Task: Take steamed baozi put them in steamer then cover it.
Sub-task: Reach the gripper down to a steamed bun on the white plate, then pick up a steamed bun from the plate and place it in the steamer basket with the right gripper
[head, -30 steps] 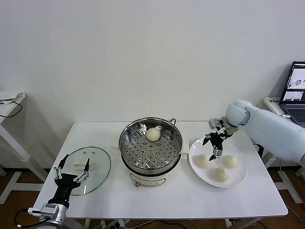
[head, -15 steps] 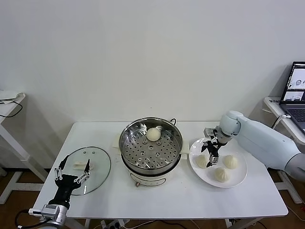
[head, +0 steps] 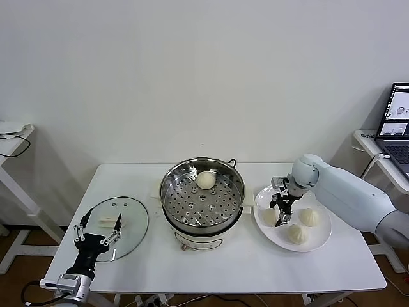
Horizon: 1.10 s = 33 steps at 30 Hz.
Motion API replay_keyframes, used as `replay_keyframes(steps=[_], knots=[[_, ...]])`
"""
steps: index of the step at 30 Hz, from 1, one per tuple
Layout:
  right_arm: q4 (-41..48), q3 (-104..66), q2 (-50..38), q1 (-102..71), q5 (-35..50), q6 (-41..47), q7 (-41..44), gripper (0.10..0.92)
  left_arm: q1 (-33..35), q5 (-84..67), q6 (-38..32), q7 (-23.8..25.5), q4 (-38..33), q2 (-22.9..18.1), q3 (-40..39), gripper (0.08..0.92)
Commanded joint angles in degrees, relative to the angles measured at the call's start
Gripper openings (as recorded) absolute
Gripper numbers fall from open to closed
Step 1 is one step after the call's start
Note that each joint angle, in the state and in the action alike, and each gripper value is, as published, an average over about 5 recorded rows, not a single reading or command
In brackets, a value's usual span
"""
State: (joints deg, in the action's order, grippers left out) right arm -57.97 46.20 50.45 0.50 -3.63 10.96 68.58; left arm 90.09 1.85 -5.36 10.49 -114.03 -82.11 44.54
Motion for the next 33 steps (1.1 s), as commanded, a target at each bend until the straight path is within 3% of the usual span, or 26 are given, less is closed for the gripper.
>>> replay_keyframes(steps=[1,9,21,33], knots=[[0.26,-0.66,0.20,-0.56,-0.64,0.04,0.04,0.632,-0.01,0.03,-0.02,-0.05,0.04,-0.01,-0.09,0.823],[-3.17,2.68,-3.53,4.19,3.09,0.87,1.06,0.628,0.28,0.03,0.01,-0.05,-0.54,0.01,0.02,0.823],[-20.11,24.82,-15.61,31.05,21.96,6.10,1.12,0.628,0.44,0.03,-0.07,-0.02,-0.91,0.34,-0.30,0.823],[-32.43,39.43,-10.70,54.29,38.52,16.27,-2.22,0.636,0.57,-0.02,-0.19,0.07,-2.30,0.67,-0.27,0.823]])
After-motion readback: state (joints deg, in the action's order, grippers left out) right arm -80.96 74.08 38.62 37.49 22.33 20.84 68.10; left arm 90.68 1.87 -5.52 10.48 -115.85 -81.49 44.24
